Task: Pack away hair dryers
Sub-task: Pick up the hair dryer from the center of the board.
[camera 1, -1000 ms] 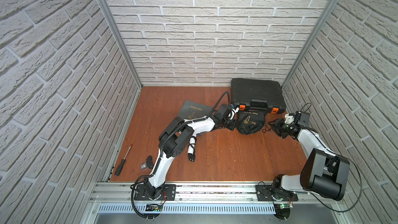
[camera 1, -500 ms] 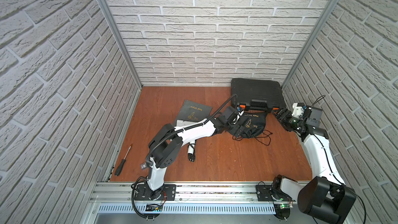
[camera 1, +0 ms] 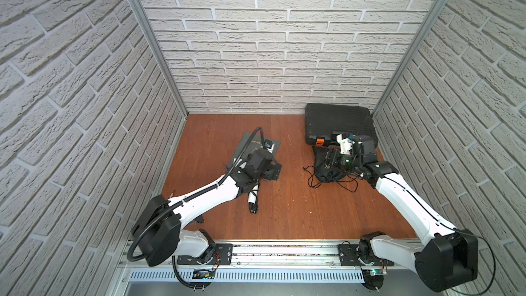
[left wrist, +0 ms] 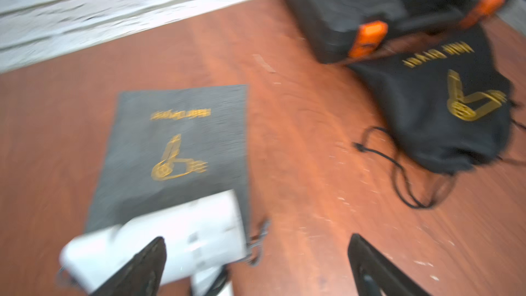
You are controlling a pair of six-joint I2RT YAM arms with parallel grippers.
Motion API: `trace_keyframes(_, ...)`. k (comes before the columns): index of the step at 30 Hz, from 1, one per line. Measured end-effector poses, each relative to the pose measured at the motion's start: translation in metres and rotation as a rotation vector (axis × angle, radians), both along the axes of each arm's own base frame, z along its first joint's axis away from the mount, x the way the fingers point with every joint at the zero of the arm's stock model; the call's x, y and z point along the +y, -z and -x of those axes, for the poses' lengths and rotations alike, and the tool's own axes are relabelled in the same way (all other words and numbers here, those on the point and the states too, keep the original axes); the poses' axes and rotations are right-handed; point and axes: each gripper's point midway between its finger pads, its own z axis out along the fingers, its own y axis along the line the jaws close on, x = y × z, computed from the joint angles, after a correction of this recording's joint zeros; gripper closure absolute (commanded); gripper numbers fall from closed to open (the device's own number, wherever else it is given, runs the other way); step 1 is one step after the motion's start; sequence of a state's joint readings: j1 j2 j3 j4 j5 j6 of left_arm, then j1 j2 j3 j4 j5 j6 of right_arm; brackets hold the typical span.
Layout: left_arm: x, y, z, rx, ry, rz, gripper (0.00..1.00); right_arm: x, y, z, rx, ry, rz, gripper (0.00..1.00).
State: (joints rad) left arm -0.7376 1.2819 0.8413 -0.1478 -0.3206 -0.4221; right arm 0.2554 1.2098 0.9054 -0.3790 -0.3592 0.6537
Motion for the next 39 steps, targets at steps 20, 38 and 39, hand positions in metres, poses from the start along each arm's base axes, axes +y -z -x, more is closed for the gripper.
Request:
trace_keyframes(20, 0.198, 0.022, 0.042, 0.033, -0.651, 0.236, 0.02, 0.234, 0.111, 0.058, 0.178, -0.48, 0.188, 0.29)
trace_keyframes(38, 0.189, 0.032, 0.044, 0.087, -0.616, 0.262, 0.02, 0.266, 0.149, 0.036, 0.24, -0.449, 0.249, 0.35)
trace_keyframes(39, 0.189, 0.032, 0.044, 0.087, -0.614, 0.263, 0.02, 0.268, 0.15, 0.034, 0.241, -0.448, 0.246, 0.37)
